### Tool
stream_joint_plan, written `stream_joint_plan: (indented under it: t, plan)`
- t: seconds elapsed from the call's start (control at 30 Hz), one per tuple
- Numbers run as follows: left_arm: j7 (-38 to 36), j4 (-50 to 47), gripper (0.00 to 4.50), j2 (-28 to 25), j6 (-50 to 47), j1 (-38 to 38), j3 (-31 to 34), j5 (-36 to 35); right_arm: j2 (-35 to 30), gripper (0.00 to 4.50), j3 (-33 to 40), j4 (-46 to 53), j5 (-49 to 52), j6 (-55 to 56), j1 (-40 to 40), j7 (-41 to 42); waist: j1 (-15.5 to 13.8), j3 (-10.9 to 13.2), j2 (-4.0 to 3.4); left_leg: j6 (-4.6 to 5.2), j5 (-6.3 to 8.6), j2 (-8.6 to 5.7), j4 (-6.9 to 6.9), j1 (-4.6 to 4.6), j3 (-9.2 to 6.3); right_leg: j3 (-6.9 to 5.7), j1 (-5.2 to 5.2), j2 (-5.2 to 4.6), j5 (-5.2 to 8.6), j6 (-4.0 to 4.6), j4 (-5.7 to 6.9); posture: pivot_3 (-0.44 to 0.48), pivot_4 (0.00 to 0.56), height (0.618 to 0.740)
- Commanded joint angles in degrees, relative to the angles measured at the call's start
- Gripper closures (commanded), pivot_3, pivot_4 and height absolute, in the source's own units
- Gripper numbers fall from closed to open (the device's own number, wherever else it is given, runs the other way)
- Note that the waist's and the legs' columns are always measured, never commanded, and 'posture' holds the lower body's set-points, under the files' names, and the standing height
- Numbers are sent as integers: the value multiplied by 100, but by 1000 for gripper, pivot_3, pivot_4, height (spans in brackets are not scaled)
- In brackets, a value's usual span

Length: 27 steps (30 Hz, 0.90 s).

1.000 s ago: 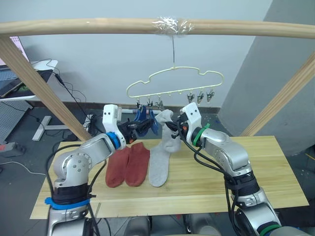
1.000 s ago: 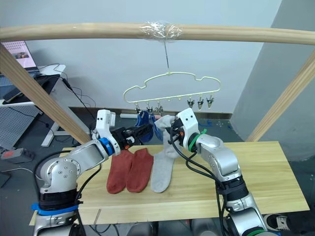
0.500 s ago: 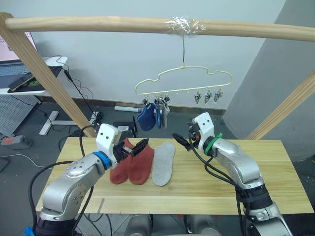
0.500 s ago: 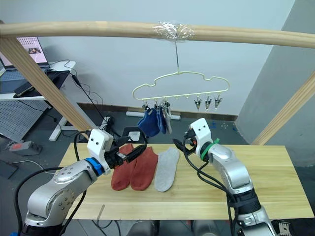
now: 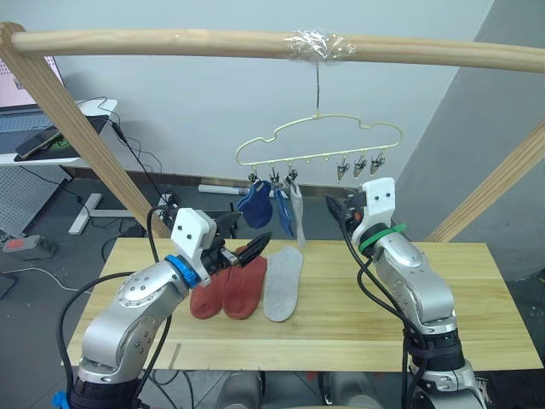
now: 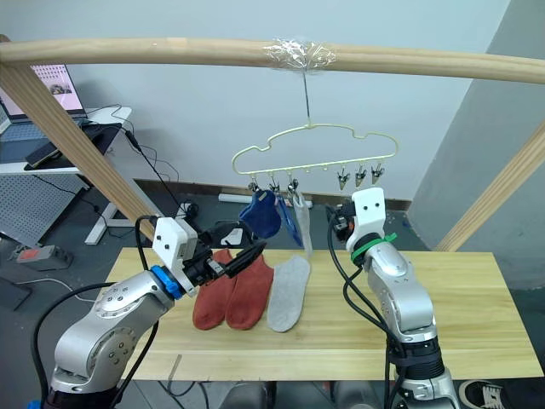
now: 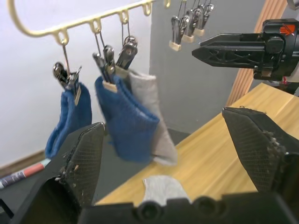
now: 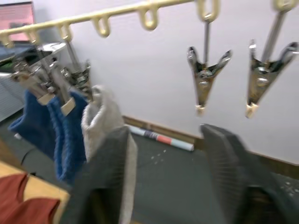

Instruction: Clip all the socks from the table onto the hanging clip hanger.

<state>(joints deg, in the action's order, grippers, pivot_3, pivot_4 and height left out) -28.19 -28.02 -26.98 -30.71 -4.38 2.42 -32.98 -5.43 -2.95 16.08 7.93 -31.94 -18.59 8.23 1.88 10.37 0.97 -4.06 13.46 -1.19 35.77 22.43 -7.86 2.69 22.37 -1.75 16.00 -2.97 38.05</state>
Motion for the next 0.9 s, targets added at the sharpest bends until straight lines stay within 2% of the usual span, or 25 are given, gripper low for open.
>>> stream_joint_plan:
  t: [0.03, 0.27, 0.57, 0.9]
  plan:
    - [-20, -39, 0, 134, 162, -171, -106, 96, 183, 2187, 163, -14, 2, 160, -187, -244, 3, 0, 0, 0, 0, 0, 1, 0, 0, 0, 0, 0, 0, 0, 1, -7, 119, 740]
    - [23, -77, 0, 322, 135, -311, -255, 195, 507, 2187, 488, -635, 99, 331, -720, -543, 8, 0, 0, 1, 0, 1, 3, -3, 1, 0, -1, 3, -2, 3, 5, -5, 125, 740]
    - [10, -192, 0, 361, 128, -367, -336, 272, 690, 2187, 583, -1247, 168, 617, -1344, -527, 10, -1, -1, 1, 0, 1, 3, -4, 0, -1, -1, 4, -3, 4, 11, 10, 124, 740]
    - [-285, -432, 0, 335, 148, -401, -278, 22, 774, 2187, 568, -1602, 194, 751, -1578, -447, 4, -1, -2, 2, 0, 1, 3, -4, -1, 0, -1, 4, -4, 5, 12, 23, 131, 740]
